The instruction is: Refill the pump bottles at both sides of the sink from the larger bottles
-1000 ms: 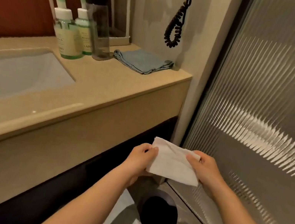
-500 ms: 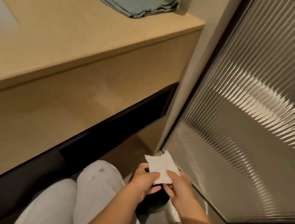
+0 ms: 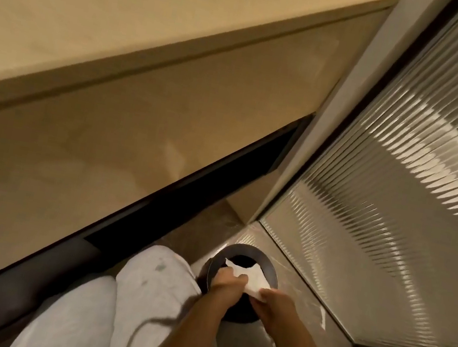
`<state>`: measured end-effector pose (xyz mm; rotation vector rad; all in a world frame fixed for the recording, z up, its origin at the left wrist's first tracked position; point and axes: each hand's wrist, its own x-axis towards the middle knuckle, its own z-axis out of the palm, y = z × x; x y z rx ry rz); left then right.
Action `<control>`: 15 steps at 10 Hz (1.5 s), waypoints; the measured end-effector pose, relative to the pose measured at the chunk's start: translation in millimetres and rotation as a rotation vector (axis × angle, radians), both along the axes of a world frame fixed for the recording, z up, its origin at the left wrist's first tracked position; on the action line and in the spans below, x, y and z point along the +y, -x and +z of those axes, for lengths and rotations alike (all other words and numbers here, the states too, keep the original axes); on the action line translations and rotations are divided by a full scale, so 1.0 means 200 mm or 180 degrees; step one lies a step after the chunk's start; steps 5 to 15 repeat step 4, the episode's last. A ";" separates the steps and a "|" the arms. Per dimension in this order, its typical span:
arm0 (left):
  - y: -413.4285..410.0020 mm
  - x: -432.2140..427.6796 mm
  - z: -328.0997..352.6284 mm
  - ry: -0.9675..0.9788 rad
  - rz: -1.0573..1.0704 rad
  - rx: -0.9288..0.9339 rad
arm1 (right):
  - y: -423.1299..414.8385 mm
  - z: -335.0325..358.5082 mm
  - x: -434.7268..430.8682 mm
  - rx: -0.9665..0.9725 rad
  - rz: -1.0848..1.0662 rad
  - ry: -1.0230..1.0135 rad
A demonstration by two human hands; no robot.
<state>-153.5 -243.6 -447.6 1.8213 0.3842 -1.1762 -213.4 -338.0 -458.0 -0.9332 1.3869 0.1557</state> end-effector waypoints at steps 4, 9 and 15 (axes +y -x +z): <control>0.05 0.03 0.11 0.0710 0.0111 0.0279 | 0.09 0.08 0.06 -0.0129 0.0533 -0.0130; 0.05 0.03 0.11 0.0710 0.0111 0.0279 | 0.09 0.08 0.06 -0.0129 0.0533 -0.0130; 0.05 0.03 0.11 0.0710 0.0111 0.0279 | 0.09 0.08 0.06 -0.0129 0.0533 -0.0130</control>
